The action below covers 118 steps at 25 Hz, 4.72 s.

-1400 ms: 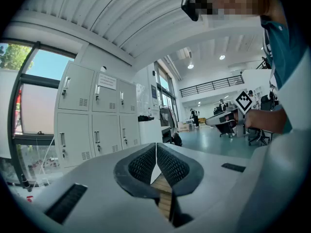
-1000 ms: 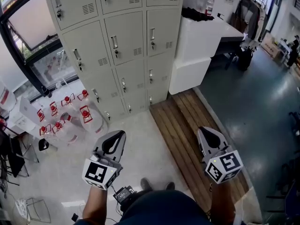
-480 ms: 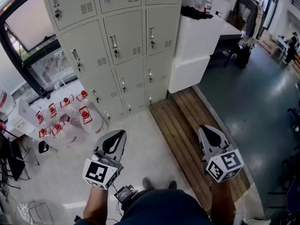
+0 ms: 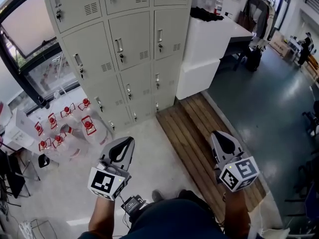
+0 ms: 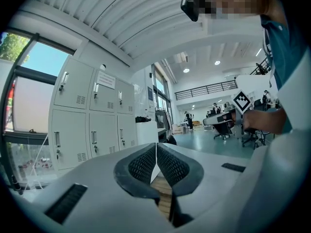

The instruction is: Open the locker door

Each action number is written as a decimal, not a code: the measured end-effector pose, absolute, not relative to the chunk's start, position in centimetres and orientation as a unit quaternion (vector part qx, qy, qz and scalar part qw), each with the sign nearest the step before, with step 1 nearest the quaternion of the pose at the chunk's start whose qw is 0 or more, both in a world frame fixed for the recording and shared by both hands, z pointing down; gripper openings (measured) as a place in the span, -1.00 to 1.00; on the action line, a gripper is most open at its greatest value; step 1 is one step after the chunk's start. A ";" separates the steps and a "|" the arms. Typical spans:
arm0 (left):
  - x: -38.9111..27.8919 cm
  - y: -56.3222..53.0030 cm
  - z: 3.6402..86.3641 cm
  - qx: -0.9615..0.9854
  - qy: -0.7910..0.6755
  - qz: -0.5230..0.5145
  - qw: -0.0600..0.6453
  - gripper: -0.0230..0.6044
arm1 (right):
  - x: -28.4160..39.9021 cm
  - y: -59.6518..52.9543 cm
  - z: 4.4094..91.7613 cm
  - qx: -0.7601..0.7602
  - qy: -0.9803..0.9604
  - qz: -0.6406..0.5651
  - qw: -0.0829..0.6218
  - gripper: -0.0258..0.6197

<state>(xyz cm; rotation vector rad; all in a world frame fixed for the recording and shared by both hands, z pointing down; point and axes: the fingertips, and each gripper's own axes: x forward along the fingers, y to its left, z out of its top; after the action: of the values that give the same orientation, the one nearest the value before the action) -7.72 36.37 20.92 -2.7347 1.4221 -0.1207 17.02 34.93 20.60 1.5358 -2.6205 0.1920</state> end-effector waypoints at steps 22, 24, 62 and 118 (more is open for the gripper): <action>-8.9 30.1 22.5 -0.870 0.490 -0.056 0.004 -0.87 | 15.1 25.2 22.7 0.468 -0.878 0.085 0.056 -0.81; -8.6 28.8 22.7 -0.867 0.495 -0.058 0.000 -0.87 | 15.2 23.6 23.1 0.462 -0.881 0.089 0.058 -0.81; -5.1 3.6 22.5 -0.837 0.540 -0.090 -0.001 -0.87 | 18.2 -2.3 25.8 0.410 -0.902 0.120 0.063 -0.81; -20.7 -14.6 32.6 -0.837 0.527 -0.122 -0.078 -0.87 | 5.2 -23.5 37.4 0.455 -0.870 0.145 0.124 -0.81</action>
<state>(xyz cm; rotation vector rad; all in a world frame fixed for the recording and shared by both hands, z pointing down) -20.68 -14.56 32.58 -2.7686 1.7443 -0.4032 5.24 -23.51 37.36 1.3256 -2.5367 0.4234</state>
